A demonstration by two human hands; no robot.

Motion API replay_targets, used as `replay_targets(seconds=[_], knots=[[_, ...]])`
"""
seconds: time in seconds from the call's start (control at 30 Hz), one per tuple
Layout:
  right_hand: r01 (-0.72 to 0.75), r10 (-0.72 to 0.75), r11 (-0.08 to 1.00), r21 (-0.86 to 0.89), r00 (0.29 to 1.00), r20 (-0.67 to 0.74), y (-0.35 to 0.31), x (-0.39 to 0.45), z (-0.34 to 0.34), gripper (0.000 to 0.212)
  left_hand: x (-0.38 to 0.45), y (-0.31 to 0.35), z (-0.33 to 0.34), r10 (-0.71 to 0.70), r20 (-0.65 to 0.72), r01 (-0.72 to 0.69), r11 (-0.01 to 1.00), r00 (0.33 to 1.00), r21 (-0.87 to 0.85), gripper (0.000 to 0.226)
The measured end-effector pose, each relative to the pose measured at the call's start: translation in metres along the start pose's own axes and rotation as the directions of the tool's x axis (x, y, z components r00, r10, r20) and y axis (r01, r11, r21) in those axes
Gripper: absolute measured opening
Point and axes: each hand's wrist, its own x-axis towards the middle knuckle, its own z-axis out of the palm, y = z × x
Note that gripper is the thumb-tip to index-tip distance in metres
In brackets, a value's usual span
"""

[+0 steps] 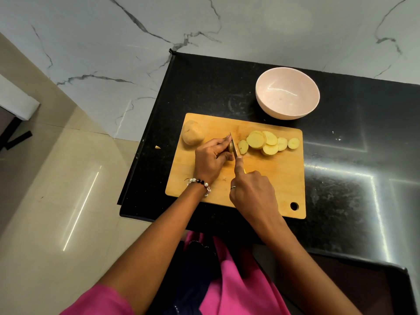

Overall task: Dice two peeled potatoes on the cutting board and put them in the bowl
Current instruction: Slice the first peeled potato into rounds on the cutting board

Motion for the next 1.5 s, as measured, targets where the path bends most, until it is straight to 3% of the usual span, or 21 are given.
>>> replay_targets(seconds=[0.47,0.7,0.93,1.07,1.17,1.33,1.5], knots=[[0.024,-0.022,0.989,-0.146,1.0,0.016,0.003,0.007,0.022,0.062,0.0,0.002,-0.001,-0.04,-0.024,0.04,0.999,0.999,0.015,0.039],[0.035,-0.024,0.995,-0.09,0.992,0.126,0.015,-0.028,0.035,0.063,0.0,0.005,-0.003,-0.085,-0.02,0.085,0.996,0.996,0.004,0.044],[-0.007,0.013,0.998,-0.062,0.996,0.084,0.047,-0.003,0.03,0.06,-0.001,0.008,-0.004,-0.165,0.01,0.166,0.982,0.986,-0.092,0.045],[-0.05,0.047,0.998,0.034,0.995,0.083,0.051,0.001,0.029,0.06,-0.001,0.011,-0.002,-0.181,0.026,0.183,0.977,0.983,-0.107,0.045],[-0.059,0.059,0.978,0.199,0.998,0.003,0.051,-0.004,0.031,0.058,-0.002,0.012,-0.003,-0.21,0.025,0.212,0.969,0.977,-0.124,0.047],[-0.06,0.181,0.832,0.551,0.969,-0.167,0.047,-0.011,0.032,0.047,-0.003,0.013,-0.006,-0.208,0.052,0.214,0.965,0.977,-0.151,0.046],[-0.073,0.238,0.801,0.594,0.95,-0.204,0.046,-0.014,0.025,0.045,-0.006,0.01,-0.02,-0.202,0.139,0.22,0.966,0.97,-0.135,0.044]])
